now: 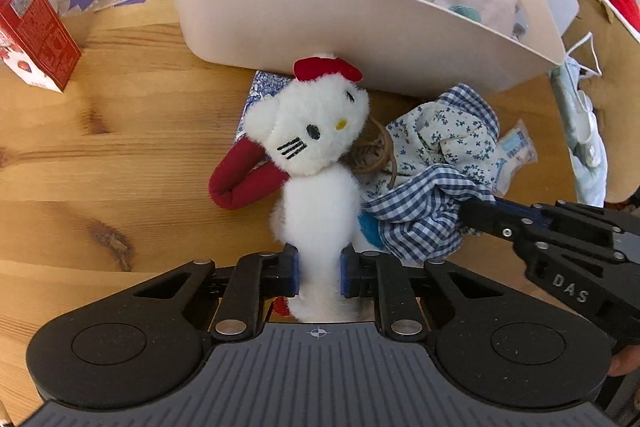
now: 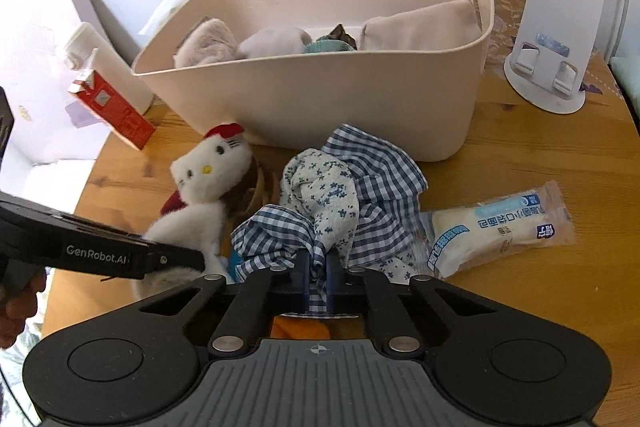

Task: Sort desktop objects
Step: 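Grasp the Hello Kitty plush with the left tool while the right tool grasps the gingham cloth, then carry the gingham cloth into the basket with the right tool and release, then grasp the wrapped white snack bar with the right tool while the left tool regrasps the plush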

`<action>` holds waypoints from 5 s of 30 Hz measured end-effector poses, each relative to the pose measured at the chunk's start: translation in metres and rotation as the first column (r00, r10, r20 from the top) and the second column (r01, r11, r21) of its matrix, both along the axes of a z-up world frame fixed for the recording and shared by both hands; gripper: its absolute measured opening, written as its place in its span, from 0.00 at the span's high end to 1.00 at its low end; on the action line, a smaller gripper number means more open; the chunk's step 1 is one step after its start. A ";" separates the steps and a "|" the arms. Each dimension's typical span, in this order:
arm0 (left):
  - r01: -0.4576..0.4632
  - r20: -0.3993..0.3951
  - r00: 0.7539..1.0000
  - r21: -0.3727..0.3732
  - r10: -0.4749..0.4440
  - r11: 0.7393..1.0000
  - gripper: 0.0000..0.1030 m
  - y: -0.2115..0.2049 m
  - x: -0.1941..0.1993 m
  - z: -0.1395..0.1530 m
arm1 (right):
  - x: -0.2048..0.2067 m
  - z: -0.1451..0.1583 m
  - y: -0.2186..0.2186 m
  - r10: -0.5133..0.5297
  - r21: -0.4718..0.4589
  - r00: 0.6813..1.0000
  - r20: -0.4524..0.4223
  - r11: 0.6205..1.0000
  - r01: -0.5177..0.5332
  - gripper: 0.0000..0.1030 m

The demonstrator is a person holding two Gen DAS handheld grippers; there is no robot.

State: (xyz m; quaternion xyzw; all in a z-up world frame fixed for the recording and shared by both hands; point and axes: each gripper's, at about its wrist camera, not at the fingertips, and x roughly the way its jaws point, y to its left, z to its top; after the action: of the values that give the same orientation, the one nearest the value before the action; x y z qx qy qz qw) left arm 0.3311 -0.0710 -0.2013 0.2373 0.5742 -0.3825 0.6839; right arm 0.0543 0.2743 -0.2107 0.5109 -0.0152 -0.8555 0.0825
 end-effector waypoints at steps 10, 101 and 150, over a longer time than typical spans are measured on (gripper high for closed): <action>0.025 0.034 0.999 -0.025 -0.024 0.999 0.84 0.012 -0.004 0.021 | 0.025 0.028 0.001 0.021 -0.024 0.999 -0.034 0.999 -0.022 0.95; 0.154 0.348 0.933 -0.166 -0.088 0.974 0.52 -0.115 0.041 0.081 | -0.100 0.094 -0.005 0.031 0.072 0.967 -0.253 0.997 -0.013 0.78; 0.371 0.355 0.861 0.054 -0.365 0.927 0.26 -0.025 0.004 0.019 | -0.008 0.004 0.081 -0.362 0.095 0.932 0.018 0.928 0.359 0.00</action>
State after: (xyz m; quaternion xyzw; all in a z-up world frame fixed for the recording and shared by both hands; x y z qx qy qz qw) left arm 0.3352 -0.0955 -0.1819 0.4027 0.3806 -0.4605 0.6935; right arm 0.0466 0.3554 -0.2063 0.5176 -0.0716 -0.8468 -0.0996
